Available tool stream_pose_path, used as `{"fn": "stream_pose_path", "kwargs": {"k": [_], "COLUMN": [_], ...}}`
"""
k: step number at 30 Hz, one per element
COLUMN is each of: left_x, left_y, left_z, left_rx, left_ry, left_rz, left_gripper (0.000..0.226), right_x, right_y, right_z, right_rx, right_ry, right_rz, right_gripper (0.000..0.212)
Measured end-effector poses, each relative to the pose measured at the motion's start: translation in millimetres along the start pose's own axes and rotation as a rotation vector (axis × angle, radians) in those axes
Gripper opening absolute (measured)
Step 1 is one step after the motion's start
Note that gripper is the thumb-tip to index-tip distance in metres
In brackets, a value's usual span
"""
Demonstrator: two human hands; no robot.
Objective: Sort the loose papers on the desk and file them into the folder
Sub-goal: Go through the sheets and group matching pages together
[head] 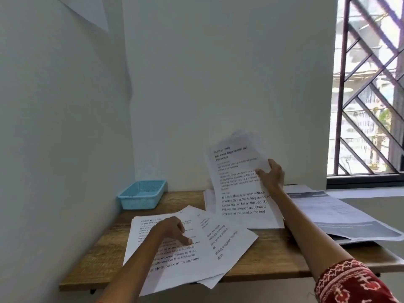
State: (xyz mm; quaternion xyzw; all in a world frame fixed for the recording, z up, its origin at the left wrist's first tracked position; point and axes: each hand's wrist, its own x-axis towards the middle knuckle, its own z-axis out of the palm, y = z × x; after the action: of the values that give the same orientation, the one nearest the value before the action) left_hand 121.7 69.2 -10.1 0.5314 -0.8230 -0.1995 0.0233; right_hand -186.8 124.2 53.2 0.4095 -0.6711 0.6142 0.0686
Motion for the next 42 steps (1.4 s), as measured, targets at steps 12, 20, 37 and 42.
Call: {"fn": "stream_pose_path", "kwargs": {"k": [12, 20, 37, 42], "left_x": [-11, -36, -40, -40], "left_y": [23, 0, -31, -32], "left_z": [-57, -56, -38, -35], "left_rx": [-1.209, -1.57, -1.403, -1.413], "left_ry": [0.347, 0.38, 0.579, 0.585], "left_rz": [0.078, 0.192, 0.235, 0.246], "left_gripper": [0.064, 0.046, 0.028, 0.03], "right_x": [-8, -73, -106, -107], "right_y": [-65, -64, -59, -57], "right_z": [-10, 28, 46, 45], "right_rx": [0.607, 0.654, 0.764, 0.778], "right_ry": [-0.057, -0.514, -0.645, -0.659], "right_rz": [-0.004, 0.077, 0.181, 0.171], "right_gripper": [0.017, 0.019, 0.024, 0.023]}}
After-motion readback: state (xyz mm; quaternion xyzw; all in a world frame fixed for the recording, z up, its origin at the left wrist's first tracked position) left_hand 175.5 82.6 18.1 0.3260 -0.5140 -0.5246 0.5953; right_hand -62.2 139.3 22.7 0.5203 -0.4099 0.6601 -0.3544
